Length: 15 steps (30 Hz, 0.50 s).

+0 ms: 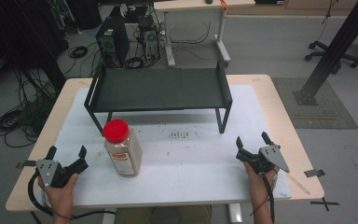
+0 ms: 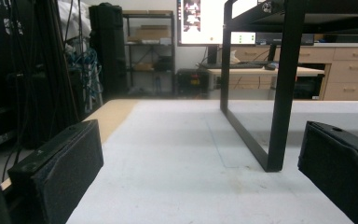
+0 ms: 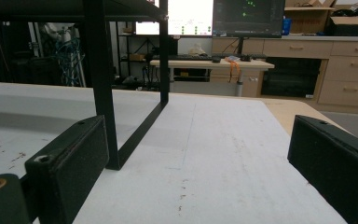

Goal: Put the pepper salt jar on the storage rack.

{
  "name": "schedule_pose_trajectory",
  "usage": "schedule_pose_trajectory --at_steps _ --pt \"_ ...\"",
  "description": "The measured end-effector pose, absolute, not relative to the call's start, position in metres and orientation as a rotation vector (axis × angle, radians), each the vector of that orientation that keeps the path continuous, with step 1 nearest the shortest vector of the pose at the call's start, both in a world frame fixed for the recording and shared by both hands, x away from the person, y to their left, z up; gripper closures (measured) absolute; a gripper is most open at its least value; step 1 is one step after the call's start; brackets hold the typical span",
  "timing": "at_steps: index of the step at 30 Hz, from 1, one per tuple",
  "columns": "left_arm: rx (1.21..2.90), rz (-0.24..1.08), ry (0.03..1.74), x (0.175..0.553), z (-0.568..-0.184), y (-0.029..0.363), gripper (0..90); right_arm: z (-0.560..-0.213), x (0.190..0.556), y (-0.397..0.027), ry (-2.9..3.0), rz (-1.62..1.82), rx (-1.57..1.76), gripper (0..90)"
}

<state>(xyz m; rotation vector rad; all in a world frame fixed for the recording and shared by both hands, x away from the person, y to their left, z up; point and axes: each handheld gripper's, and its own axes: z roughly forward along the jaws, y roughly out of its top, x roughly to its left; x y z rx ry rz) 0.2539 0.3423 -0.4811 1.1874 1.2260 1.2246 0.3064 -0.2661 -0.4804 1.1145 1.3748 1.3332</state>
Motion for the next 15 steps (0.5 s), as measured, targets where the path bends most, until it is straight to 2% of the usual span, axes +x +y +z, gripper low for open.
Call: schedule_pose_trajectory --at_steps 15 --pt "1.182 1.227 1.221 0.2535 -0.4813 0.3423 0.2 -0.4804 0.3065 -0.2661 1.378 1.333 1.114 5.3"
